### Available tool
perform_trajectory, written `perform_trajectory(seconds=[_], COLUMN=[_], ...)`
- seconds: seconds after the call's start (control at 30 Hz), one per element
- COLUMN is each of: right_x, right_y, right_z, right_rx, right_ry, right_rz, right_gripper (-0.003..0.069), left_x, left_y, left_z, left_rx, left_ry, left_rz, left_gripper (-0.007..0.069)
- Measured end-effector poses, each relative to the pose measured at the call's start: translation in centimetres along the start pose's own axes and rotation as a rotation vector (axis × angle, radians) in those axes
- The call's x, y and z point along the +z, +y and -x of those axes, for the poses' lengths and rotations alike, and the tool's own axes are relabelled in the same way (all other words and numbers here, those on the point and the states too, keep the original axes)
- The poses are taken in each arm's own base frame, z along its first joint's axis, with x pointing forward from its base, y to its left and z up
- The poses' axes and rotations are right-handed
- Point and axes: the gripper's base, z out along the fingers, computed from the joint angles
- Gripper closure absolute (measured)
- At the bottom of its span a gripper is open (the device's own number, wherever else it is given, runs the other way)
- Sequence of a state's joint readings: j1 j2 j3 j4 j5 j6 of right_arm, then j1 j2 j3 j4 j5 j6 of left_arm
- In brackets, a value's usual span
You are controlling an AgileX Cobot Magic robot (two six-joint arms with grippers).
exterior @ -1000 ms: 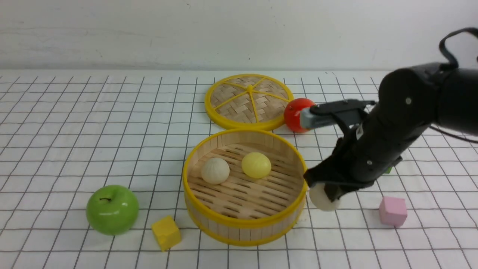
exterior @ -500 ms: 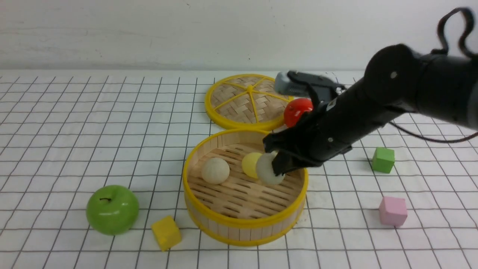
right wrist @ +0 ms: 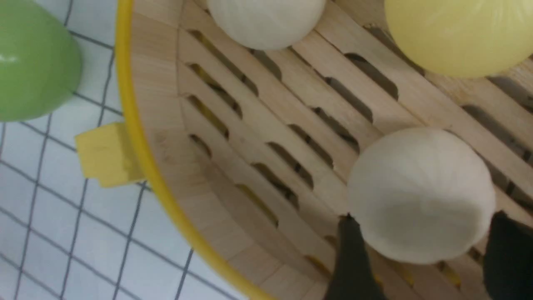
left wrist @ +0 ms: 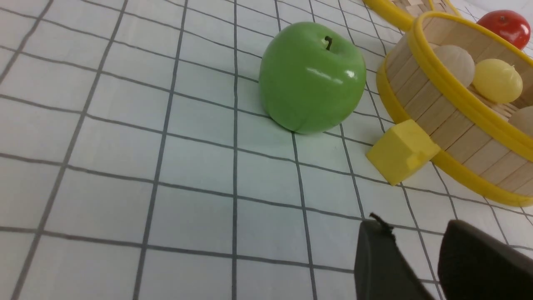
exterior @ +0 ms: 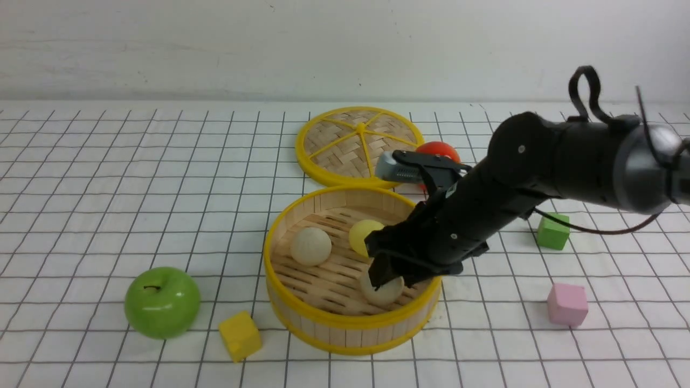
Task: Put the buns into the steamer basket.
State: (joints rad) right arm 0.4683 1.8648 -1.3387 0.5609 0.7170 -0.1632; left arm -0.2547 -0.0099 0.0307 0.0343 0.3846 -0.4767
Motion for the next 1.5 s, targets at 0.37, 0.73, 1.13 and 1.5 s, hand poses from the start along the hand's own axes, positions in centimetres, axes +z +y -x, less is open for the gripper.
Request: perform_trajectory(seconds=[0.37, 0.73, 1.13, 1.5], right_x=[-14.3, -27.3, -30.7, -32.4], right_y=[2.1, 4.3, 3.6, 2.9], right_z=[-3.8, -10.4, -18.1, -20.7], right_rx=[-0.116, -0.201, -0.211, -0.272], right_ry=[0.033, -0.358, -0.463, -0.504], right_rz=[-0.252, -0.261, -0.218, -0.284], right_gripper=[0.0192, 0.0673, 0.0679, 0.0675], left_x=[0.0, 0.0, 0.0, 0.0], left_y=[0.0, 0.0, 0.0, 0.0], left_z=[0.0, 0.0, 0.0, 0.0], left_rx=[0.0, 0.0, 0.0, 0.0], left_ry=[0.0, 0.0, 0.0, 0.0], left_rz=[0.0, 0.0, 0.0, 0.0], left_gripper=[0.0407, 0.0396, 0.0387, 0.0387])
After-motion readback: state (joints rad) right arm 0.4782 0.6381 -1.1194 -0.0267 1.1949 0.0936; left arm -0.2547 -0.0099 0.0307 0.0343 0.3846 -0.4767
